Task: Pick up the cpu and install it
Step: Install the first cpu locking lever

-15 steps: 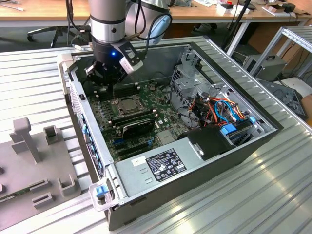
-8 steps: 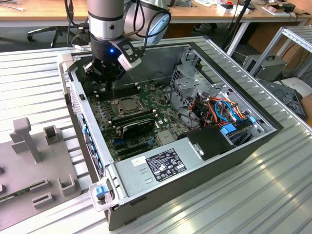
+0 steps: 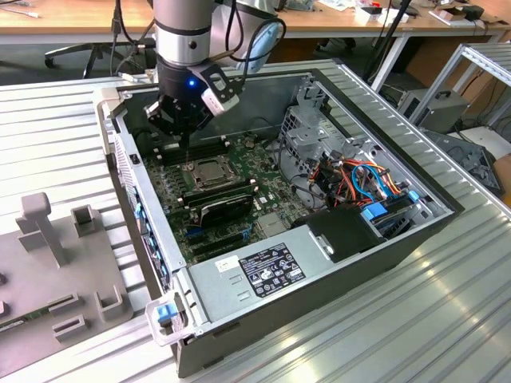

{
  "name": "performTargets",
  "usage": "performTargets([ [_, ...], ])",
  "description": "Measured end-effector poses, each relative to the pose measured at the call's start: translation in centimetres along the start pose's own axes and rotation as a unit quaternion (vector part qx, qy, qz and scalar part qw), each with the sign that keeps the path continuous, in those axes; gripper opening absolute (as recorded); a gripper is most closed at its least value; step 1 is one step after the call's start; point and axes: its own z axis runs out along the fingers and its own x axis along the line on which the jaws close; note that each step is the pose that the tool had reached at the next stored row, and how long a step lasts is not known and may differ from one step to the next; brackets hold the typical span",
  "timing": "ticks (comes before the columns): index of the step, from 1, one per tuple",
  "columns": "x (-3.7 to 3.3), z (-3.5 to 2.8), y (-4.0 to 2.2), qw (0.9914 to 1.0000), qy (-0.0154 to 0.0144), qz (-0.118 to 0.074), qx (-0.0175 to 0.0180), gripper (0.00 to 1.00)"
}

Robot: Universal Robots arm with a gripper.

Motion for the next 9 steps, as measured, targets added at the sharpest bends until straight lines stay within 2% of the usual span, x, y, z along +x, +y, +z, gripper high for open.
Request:
performTargets([
  [9, -1.65, 0.16, 0.0, 1.0, 0.0018, 0.0, -0.0013, 0.11],
])
